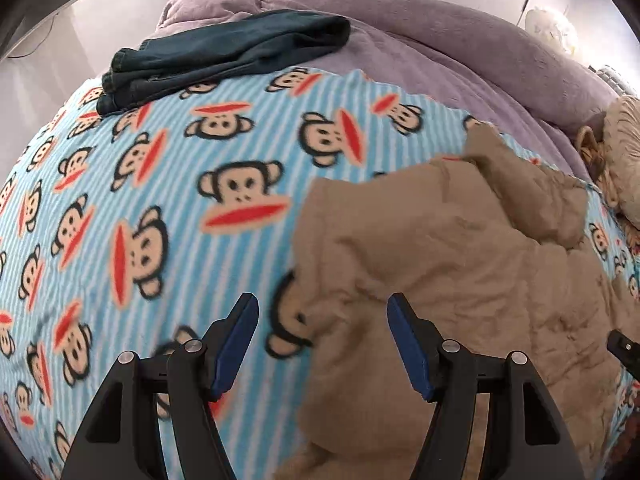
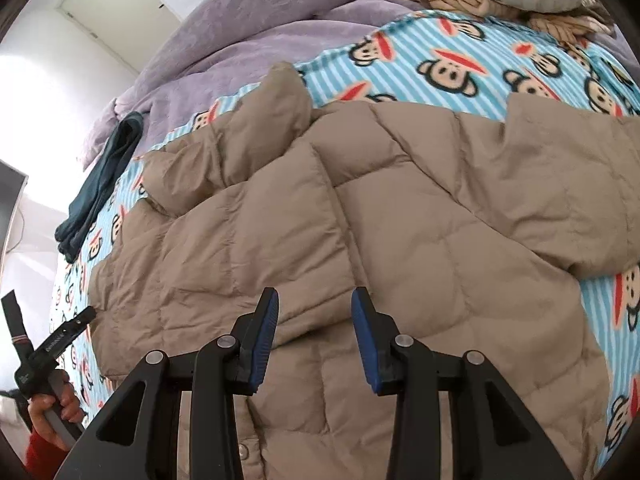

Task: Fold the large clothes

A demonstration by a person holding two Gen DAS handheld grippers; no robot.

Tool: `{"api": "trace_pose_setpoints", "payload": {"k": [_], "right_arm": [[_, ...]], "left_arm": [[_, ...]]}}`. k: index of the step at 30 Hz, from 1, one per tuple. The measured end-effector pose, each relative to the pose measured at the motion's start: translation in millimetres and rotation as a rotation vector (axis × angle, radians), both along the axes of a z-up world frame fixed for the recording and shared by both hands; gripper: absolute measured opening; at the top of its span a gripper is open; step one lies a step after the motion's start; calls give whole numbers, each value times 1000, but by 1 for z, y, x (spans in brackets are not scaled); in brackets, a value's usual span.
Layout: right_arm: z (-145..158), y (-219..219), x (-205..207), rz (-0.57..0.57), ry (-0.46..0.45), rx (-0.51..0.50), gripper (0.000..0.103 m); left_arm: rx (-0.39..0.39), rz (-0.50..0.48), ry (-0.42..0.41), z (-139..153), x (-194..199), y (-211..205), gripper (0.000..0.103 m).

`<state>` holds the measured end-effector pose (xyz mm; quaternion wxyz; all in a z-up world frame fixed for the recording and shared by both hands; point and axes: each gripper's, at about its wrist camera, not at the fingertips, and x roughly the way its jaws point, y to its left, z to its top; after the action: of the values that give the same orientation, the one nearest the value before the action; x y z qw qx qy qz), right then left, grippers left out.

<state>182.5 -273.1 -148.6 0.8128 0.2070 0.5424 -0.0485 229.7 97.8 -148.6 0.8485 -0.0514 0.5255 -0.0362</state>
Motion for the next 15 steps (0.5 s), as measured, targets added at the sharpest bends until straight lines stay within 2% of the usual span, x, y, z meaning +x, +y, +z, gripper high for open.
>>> {"api": "trace_pose_setpoints", "payload": {"k": [7, 11, 14, 15], "right_arm": [[8, -16, -24, -7, 21, 32, 43], [17, -41, -47, -38, 28, 48, 54], [21, -64, -66, -72, 36, 56, 56], [22, -73, -73, -84, 41, 59, 59]], "left_arm": [[81, -70, -1, 20, -32, -40, 68], [98, -124, 10, 29, -53, -80, 68], [97, -168, 21, 33, -67, -112, 68], [93, -181, 31, 33, -71, -122, 68]]}}
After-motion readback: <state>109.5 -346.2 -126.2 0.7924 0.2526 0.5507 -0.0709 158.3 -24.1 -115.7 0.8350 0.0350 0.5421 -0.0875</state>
